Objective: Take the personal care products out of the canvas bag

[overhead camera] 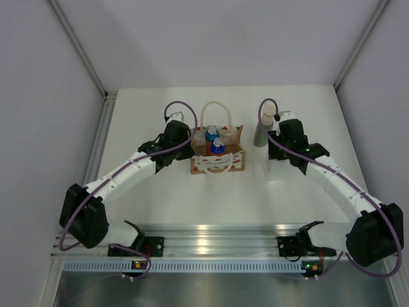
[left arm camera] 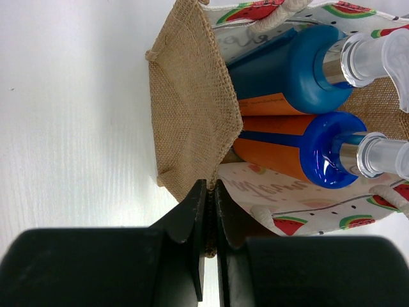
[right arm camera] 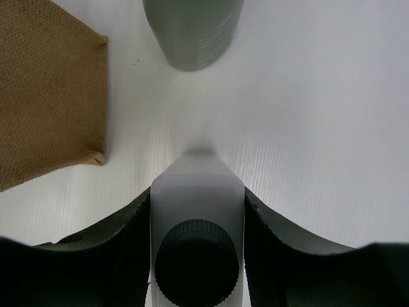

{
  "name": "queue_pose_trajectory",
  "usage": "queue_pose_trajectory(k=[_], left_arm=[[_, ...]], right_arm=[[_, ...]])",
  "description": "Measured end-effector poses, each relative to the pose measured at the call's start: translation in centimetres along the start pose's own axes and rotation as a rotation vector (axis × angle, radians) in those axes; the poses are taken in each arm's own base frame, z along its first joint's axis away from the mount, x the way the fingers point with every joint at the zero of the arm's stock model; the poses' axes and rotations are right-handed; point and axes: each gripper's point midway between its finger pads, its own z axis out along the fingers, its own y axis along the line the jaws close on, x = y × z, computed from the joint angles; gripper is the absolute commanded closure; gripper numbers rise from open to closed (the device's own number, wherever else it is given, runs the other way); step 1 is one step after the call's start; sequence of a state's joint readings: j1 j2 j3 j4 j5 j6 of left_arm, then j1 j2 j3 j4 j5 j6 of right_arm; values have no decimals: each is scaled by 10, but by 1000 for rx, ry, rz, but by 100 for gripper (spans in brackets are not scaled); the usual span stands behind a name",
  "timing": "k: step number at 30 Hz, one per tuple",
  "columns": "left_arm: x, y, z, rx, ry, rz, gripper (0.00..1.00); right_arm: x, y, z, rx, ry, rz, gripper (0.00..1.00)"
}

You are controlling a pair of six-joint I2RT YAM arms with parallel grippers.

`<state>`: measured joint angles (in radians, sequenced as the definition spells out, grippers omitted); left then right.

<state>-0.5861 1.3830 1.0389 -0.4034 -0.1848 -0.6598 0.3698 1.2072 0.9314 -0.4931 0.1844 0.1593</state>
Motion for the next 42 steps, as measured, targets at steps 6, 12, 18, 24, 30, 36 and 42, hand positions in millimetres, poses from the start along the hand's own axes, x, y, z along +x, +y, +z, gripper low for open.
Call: queue_pose_trajectory(k=[6,12,18,24,30,36,42], left_arm=[[1,0,0,-1,0,0,100],[0,0,0,0,-1,-1,100],[1,2,-2,1,-3,-2,100],[1,2,-3,0,-5,-2,100],[1,3,-3,-1,-5,-2,100],[2,3,-2,-2,-5,-2,100],[2,4,-2,-4,-7,-6,100]], right_arm=[[-5,1,-1,-5,-12,7,27],[-30,5,-9,-18,-71,21,20],[-66,15,-27,-54,-157,25,22],[-80,64,-46,-198,-208,-38,24],[-80,141,-55,-376,-210,-151,26],[-80,193,-44,-447,-177,-249,28],[-77,213,-15,-430,-132,-284,28]])
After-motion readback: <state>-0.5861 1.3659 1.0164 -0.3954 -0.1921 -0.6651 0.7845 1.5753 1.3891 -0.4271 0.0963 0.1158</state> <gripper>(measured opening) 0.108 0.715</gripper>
